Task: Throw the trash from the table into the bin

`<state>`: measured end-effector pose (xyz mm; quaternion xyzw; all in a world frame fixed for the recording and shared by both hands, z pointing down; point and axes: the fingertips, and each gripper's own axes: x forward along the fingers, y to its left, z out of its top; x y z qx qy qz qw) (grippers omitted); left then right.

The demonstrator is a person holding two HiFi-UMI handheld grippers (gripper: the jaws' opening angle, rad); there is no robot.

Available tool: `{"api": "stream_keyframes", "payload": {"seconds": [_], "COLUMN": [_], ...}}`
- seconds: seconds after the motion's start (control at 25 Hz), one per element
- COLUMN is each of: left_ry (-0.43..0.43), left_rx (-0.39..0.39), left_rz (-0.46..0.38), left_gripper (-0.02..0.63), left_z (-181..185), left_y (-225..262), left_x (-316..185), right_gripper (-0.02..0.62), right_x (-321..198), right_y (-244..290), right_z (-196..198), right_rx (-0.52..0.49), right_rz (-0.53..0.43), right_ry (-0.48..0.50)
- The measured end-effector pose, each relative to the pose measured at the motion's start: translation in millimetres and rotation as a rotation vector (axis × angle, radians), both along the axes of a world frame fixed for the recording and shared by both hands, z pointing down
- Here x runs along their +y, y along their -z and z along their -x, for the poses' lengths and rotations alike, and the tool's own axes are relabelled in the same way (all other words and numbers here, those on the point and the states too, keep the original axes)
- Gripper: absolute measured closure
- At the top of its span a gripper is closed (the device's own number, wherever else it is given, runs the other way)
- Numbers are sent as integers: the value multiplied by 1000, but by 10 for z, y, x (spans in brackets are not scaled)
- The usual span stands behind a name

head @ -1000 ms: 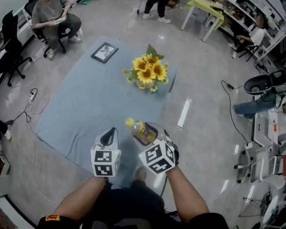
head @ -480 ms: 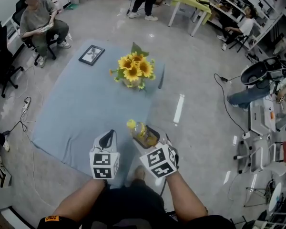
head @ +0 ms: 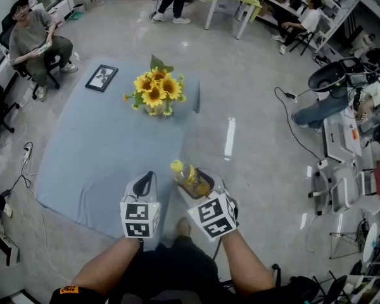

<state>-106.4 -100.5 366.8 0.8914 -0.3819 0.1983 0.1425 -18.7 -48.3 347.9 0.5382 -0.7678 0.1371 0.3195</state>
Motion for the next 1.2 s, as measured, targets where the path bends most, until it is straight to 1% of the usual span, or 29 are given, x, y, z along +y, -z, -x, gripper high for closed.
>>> {"api": "stream_keyframes", "payload": {"seconds": [0.36,0.64,1.0,1.2], "left_ry": [-71,-127,-196,-217], "left_rx": [10,-4,-5,5], "left_rz": [-1,2,16,37], "left_gripper": [598,598,598,598], "left_z": [-408,-684,-1074,-1287], "left_y": [-8,-63,-148,-174], "left_x": [139,279,510,634], "right_gripper": [319,319,319,319], "right_x": [205,385,660,794], "right_y": [-46,-101,-182,-205], "right_z": [-336,-599,-912,-1103], "right_rx": [-6,-9,-23,-22], "right_rz": [9,16,30,34], "right_ry": [-71,-125,-188,-218]}}
